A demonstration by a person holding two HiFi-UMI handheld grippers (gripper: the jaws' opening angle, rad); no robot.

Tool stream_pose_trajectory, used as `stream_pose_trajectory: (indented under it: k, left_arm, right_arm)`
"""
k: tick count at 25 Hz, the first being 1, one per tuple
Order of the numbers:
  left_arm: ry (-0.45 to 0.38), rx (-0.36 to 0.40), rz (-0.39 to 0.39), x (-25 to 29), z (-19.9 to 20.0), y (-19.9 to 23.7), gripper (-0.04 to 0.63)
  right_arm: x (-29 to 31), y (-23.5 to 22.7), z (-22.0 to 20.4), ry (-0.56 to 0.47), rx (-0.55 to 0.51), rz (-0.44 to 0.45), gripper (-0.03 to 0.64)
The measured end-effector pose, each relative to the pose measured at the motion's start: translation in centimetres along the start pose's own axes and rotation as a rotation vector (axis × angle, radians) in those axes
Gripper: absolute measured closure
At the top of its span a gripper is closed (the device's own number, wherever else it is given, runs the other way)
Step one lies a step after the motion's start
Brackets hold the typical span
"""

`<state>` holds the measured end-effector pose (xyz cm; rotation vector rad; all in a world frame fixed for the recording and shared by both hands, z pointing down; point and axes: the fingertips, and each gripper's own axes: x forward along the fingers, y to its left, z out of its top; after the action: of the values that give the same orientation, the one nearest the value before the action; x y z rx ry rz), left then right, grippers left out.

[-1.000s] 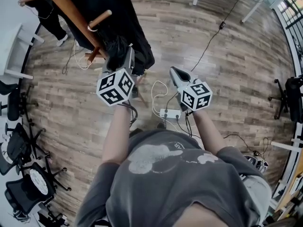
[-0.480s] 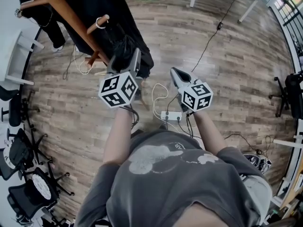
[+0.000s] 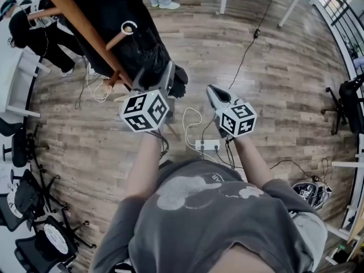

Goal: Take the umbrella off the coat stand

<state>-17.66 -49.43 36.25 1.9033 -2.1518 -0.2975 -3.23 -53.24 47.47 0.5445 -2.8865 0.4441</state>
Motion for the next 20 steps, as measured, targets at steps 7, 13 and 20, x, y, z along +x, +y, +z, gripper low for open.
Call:
stream_pose_trajectory:
  k: [7, 13, 20]
  left_arm:
    - [0.022, 0.023, -0.151, -0.6, 0.8, -2.8, 0.334]
    - [0.051, 0.078, -0.253, -2.4, 0.5, -2.8, 0.334]
    - [0.071, 0.054, -0.374, -5.6, 0.2, -2.0, 0.334]
  right_arm:
    - [-0.6, 0.9, 0.8, -0.035, -0.001, -0.055, 0.618]
    - [-0.7, 2.0, 0.9, -0.073, 0.019, -0.145, 0.618]
    - [-1.3, 4.8, 0.2, -0.092, 0.028, -0.223, 0.618]
